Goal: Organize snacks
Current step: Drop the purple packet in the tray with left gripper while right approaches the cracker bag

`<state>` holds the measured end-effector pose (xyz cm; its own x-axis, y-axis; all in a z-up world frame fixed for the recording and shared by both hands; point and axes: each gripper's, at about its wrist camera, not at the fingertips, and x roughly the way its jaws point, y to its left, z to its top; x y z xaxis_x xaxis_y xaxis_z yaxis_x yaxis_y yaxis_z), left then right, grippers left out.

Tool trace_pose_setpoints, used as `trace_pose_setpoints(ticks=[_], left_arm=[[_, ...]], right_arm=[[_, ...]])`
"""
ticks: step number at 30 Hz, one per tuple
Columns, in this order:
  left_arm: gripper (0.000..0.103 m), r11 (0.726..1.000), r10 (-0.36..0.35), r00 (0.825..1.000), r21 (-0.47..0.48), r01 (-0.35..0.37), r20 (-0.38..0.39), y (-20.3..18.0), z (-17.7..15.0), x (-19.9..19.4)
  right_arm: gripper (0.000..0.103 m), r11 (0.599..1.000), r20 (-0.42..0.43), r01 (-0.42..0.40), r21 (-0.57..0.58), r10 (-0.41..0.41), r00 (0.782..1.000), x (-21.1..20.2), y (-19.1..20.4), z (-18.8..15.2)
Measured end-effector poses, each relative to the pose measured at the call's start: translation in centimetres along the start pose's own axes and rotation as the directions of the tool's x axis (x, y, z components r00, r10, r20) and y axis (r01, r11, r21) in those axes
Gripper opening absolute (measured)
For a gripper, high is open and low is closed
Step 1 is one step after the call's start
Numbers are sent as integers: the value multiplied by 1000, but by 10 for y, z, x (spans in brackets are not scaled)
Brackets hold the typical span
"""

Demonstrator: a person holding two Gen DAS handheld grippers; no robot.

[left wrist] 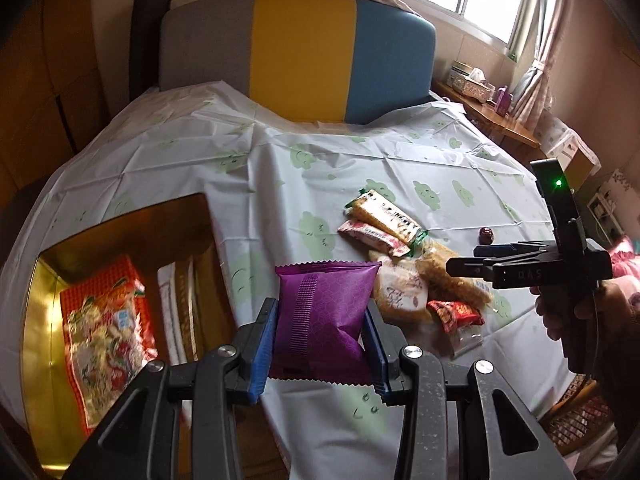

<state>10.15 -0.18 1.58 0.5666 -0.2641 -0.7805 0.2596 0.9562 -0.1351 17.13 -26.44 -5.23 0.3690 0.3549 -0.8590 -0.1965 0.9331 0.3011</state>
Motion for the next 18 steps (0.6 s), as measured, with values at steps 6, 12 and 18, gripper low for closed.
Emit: trace_pose_setpoints(ticks=[6,12,18], left_arm=[[41,995,32,999,-90,-32,2,32,-17,-15],[41,970,113,994,-219,-109,3,85,-37,-37],[42,912,186,982,-366,-184,-29,141,-62,-49]], right_arm=[[86,988,-65,99,-121,-108,992,26,16,-2],[89,999,-100,40,-21,-42,994,35,-1,2],[89,1000,-123,14,16,-12,992,36,-8,3]])
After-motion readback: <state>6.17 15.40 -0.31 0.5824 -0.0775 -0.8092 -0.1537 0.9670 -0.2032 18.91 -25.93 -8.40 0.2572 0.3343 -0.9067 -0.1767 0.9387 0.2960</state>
